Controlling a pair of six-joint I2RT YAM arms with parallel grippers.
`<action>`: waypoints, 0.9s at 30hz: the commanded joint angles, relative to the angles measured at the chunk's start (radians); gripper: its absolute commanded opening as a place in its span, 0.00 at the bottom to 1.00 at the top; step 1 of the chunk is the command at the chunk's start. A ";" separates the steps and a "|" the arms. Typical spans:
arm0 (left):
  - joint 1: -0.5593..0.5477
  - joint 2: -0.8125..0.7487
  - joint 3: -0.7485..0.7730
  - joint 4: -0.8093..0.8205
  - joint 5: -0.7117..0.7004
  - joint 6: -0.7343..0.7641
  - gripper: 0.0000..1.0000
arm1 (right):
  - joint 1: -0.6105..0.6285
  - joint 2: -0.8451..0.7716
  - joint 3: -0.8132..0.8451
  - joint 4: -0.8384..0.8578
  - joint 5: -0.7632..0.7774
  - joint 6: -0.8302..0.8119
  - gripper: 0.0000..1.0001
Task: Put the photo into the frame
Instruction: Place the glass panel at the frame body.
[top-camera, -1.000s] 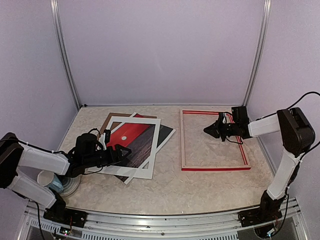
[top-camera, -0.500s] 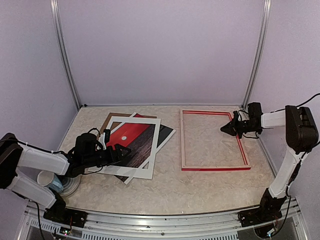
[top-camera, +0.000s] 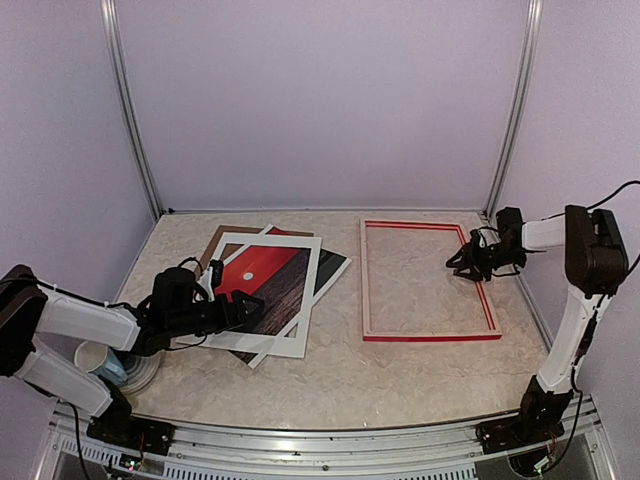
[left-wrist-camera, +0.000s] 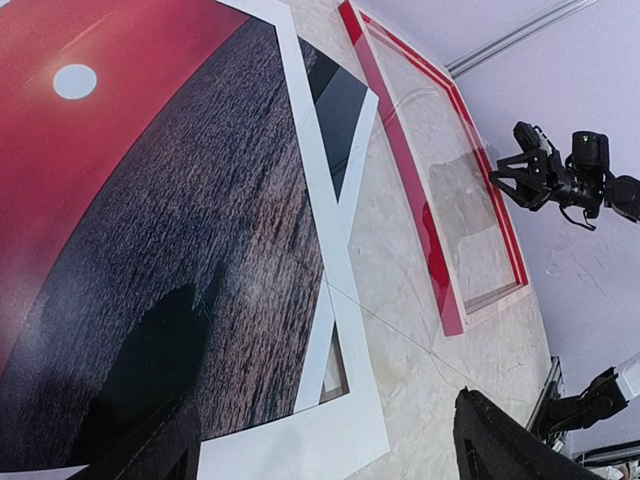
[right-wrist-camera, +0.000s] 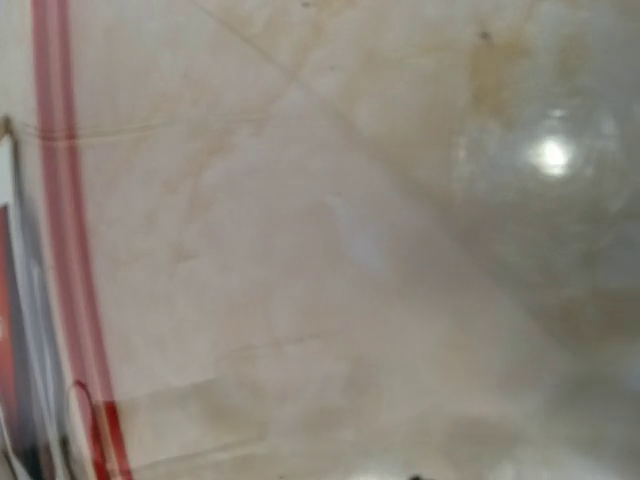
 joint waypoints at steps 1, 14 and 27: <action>-0.007 0.007 -0.004 0.016 -0.001 0.009 0.87 | -0.011 -0.078 -0.042 -0.057 0.115 -0.023 0.42; -0.027 0.040 0.028 0.016 0.003 0.004 0.87 | -0.011 -0.300 -0.125 -0.120 0.479 -0.009 0.47; -0.035 0.010 0.054 -0.034 -0.013 0.021 0.87 | -0.012 -0.162 -0.095 -0.117 0.620 -0.025 0.36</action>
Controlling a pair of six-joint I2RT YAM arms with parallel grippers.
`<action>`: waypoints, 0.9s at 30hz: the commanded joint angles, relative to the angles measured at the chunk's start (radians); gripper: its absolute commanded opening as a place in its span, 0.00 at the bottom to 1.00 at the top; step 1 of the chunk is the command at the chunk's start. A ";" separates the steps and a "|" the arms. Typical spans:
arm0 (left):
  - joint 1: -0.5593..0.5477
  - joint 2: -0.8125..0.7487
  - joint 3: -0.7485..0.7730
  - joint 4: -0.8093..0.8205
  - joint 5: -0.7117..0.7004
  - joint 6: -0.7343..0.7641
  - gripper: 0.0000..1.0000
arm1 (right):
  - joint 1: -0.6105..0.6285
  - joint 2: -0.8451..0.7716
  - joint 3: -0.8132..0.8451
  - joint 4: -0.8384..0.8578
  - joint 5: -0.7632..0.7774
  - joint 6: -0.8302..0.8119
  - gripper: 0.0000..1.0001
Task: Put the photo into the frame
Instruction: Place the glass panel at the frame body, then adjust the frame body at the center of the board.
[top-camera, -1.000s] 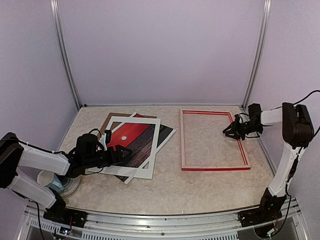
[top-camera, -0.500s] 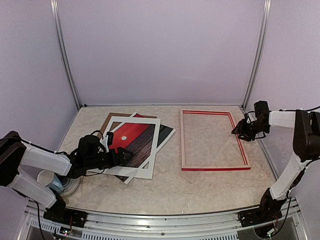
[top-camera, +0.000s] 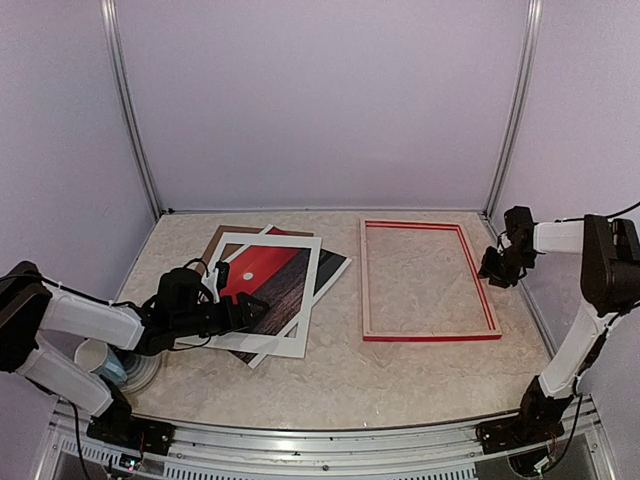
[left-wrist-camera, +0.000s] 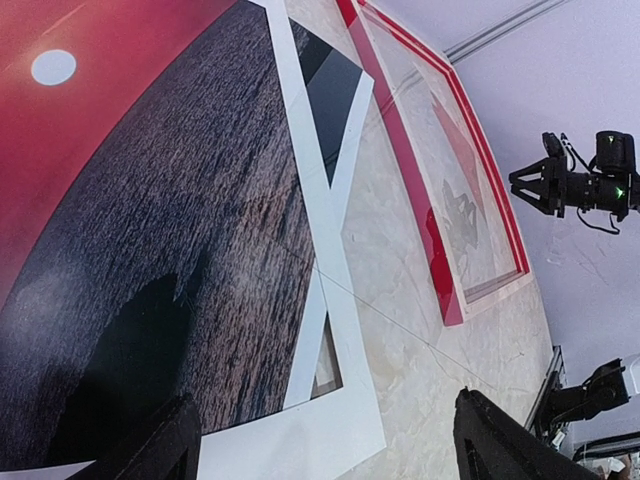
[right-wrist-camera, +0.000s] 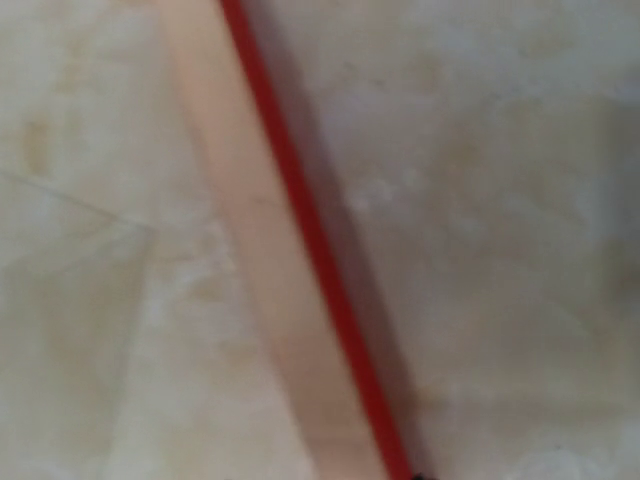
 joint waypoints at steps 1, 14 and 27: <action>-0.005 -0.019 0.039 -0.033 -0.013 0.024 0.87 | -0.011 0.033 0.008 -0.001 0.042 -0.011 0.36; -0.004 0.140 0.275 -0.079 -0.004 0.053 0.87 | 0.010 0.031 -0.106 0.063 -0.003 -0.015 0.26; -0.011 0.298 0.407 -0.034 0.059 0.026 0.87 | 0.163 -0.111 -0.270 0.080 0.075 0.043 0.16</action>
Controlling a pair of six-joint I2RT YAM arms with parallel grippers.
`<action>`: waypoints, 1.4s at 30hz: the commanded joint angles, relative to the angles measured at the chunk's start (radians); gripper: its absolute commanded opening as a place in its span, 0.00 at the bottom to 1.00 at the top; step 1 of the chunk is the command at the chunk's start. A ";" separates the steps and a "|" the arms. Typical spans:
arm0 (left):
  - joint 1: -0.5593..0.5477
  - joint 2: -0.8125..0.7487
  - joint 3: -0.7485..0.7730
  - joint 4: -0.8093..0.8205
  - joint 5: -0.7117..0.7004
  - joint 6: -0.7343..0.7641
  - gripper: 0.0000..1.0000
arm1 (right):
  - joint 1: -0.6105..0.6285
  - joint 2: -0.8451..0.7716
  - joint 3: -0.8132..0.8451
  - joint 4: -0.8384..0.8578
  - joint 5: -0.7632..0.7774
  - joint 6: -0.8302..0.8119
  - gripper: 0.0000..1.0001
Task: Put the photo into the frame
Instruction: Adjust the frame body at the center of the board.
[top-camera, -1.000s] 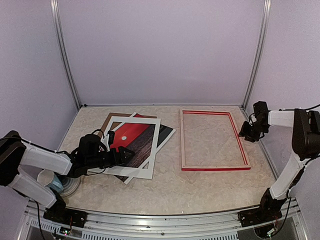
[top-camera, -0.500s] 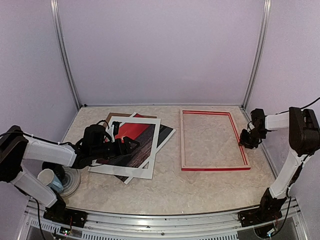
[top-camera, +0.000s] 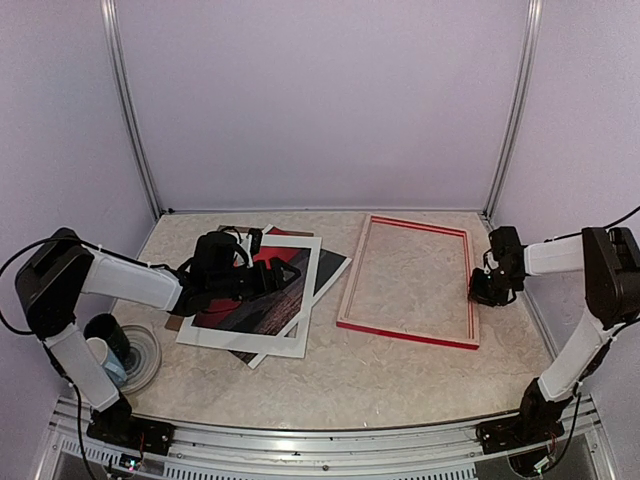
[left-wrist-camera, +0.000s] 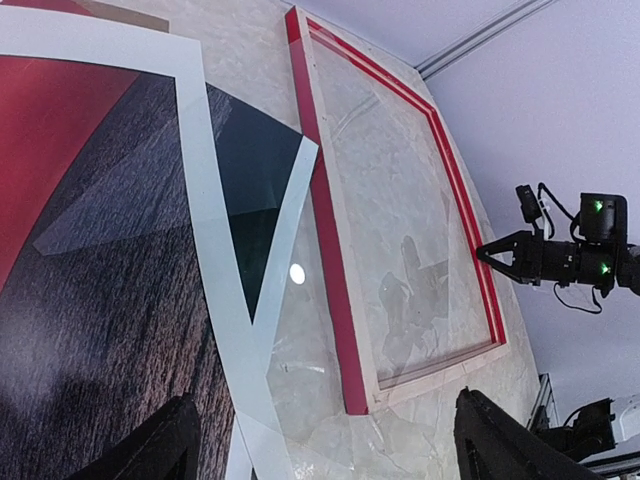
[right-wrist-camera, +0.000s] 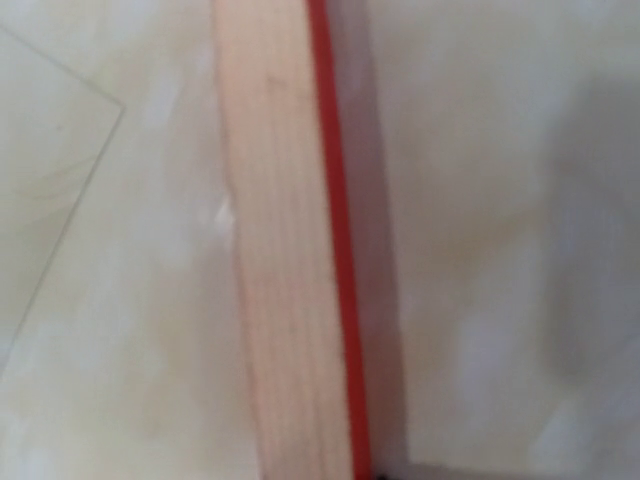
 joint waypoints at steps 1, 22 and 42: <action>-0.009 0.019 0.022 0.026 0.027 -0.004 0.87 | 0.056 -0.054 -0.065 -0.060 0.026 0.044 0.16; 0.052 0.031 0.156 -0.023 0.019 0.010 0.88 | 0.182 -0.194 -0.130 -0.162 0.103 -0.044 0.12; 0.070 0.141 0.207 -0.011 0.043 -0.006 0.88 | 0.328 0.034 0.068 -0.094 0.135 -0.094 0.13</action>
